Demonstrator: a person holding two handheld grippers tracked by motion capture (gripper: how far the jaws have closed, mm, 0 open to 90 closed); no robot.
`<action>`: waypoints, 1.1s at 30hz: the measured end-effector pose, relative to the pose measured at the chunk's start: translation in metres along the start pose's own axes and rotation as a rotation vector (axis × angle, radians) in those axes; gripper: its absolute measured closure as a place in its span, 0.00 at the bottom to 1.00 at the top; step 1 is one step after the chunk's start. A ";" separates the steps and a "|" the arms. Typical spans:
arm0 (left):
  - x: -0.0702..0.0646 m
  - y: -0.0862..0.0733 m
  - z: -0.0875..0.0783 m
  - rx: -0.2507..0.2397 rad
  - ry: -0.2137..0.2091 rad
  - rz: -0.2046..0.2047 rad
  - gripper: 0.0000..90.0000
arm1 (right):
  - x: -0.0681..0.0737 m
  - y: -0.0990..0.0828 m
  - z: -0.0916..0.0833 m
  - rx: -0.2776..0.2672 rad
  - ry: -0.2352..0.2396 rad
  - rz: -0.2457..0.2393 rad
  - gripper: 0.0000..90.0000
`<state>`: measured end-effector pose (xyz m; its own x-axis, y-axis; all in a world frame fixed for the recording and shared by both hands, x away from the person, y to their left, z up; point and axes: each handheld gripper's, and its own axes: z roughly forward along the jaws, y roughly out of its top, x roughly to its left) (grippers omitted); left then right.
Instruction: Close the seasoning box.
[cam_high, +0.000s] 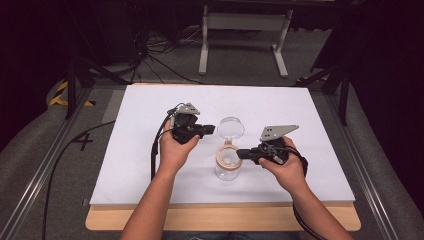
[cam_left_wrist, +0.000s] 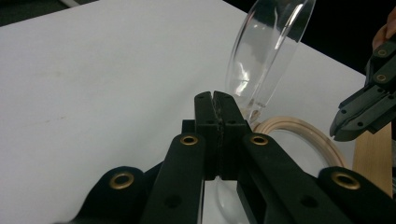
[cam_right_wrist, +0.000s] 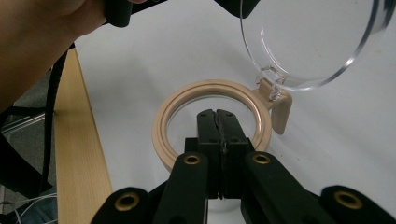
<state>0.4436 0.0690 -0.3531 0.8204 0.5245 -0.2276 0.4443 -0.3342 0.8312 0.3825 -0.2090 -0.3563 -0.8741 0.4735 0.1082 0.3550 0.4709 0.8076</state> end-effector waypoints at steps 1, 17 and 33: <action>-0.001 0.000 0.002 -0.002 0.004 0.001 1.00 | 0.000 0.000 0.000 0.001 -0.001 0.000 1.00; -0.002 0.003 0.000 -0.035 0.014 0.022 0.99 | 0.000 0.002 -0.001 -0.035 0.008 0.007 1.00; -0.001 0.004 0.002 -0.033 -0.043 0.051 0.99 | -0.001 0.001 -0.004 -0.051 0.016 0.013 1.00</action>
<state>0.4451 0.0659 -0.3507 0.8565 0.4734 -0.2058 0.3904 -0.3333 0.8582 0.3825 -0.2121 -0.3529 -0.8747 0.4675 0.1281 0.3500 0.4262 0.8342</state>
